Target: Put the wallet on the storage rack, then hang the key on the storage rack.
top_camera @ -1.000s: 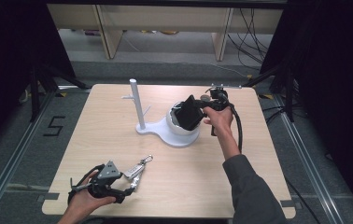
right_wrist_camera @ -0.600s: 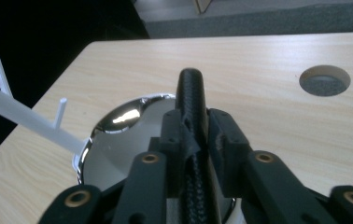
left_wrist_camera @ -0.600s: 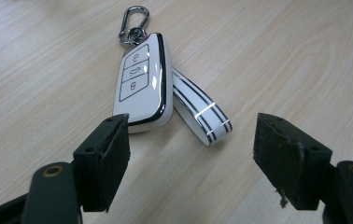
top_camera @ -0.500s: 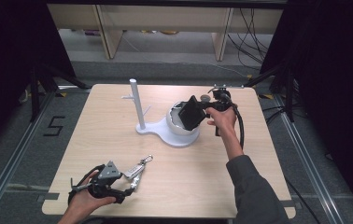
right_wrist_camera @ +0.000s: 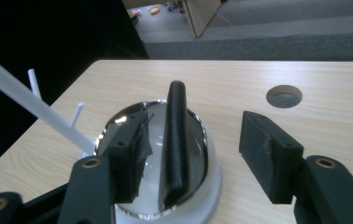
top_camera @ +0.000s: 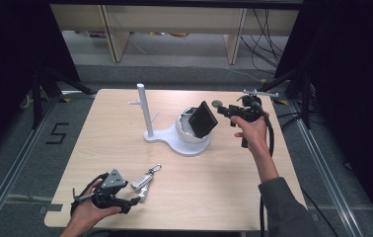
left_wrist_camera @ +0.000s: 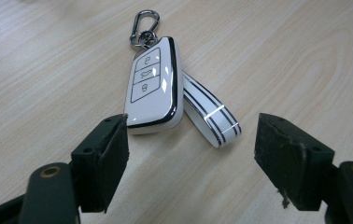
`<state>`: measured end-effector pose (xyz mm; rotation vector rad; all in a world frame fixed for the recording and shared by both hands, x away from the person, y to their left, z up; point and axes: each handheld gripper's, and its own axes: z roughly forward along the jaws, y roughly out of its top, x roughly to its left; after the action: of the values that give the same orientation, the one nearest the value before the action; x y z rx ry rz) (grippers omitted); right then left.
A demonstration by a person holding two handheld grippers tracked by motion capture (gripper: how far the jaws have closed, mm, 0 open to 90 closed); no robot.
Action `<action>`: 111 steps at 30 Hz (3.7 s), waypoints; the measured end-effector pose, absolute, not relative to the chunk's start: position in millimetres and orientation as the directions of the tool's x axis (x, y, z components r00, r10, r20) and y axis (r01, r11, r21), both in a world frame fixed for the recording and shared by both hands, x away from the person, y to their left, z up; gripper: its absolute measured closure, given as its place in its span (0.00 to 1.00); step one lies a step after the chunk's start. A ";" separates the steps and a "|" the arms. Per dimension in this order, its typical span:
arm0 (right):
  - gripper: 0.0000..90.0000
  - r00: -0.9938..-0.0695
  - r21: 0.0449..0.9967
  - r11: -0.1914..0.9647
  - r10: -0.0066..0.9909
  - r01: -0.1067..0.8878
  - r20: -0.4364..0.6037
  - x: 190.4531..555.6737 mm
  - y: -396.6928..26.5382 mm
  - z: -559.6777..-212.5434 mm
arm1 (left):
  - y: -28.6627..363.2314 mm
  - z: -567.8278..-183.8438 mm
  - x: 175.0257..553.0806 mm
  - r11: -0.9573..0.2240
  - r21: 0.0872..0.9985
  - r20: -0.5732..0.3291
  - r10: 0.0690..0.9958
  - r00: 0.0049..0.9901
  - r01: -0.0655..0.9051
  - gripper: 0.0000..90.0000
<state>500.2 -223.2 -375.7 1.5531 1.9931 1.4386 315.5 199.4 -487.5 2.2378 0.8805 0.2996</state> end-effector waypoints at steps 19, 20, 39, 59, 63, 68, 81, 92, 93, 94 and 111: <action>0.40 -0.497 0.827 0.047 0.818 0.561 0.291 423.3 -241.6 -410.7 | 199.7 -487.6 315.5 -0.484 0.699 -0.071 0.685 0.725 0.526 0.26; 0.40 -0.493 0.818 0.048 0.818 0.574 0.298 420.2 -241.0 -411.7 | 200.1 -487.6 315.6 -0.486 0.699 -0.068 0.685 0.726 0.525 0.26; 0.37 -0.543 0.755 0.213 0.811 0.620 0.218 372.1 -231.8 -467.3 | 198.5 -486.1 321.5 -0.478 0.699 -0.076 0.691 0.719 0.533 0.25; 0.36 -0.589 0.738 0.267 0.779 0.620 0.213 334.0 -232.4 -483.7 | 159.6 -474.9 367.3 -0.528 0.668 -0.054 0.669 0.741 0.525 0.26; 0.36 -0.588 0.734 0.256 0.775 0.629 0.233 329.6 -231.7 -483.8 | 142.2 -470.2 384.0 -0.576 0.612 -0.062 0.649 0.759 0.542 0.26; 0.36 -0.609 0.741 0.280 0.764 0.610 0.213 330.2 -233.0 -485.5 | 128.4 -471.6 400.2 -0.631 0.541 -0.033 0.645 0.763 0.557 0.29; 0.36 -0.621 0.738 0.299 0.757 0.606 0.203 330.3 -229.3 -485.1 | 121.0 -474.8 423.7 -0.696 0.400 -0.021 0.644 0.765 0.597 0.42; 0.37 -0.634 0.745 0.308 0.749 0.592 0.194 330.4 -228.9 -484.5 | 110.9 -479.3 434.8 -0.724 0.298 -0.027 0.644 0.764 0.622 0.56; 0.37 -0.629 0.740 0.308 0.753 0.598 0.196 329.8 -228.9 -484.2 | 110.4 -479.7 436.9 -0.737 0.273 -0.019 0.638 0.769 0.618 0.57; 0.37 -0.631 0.739 0.301 0.746 0.603 0.211 330.3 -227.9 -485.3 | 110.0 -480.1 438.4 -0.740 0.263 -0.019 0.637 0.770 0.619 0.59; 0.37 -0.638 0.735 0.303 0.737 0.606 0.223 329.3 -226.0 -485.9 | 88.4 -478.1 444.4 -0.858 0.115 0.029 0.506 0.862 0.501 0.83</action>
<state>329.3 -226.0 -485.9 1.2518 2.4049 1.2487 444.4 88.4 -478.1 2.9311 0.7950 0.0877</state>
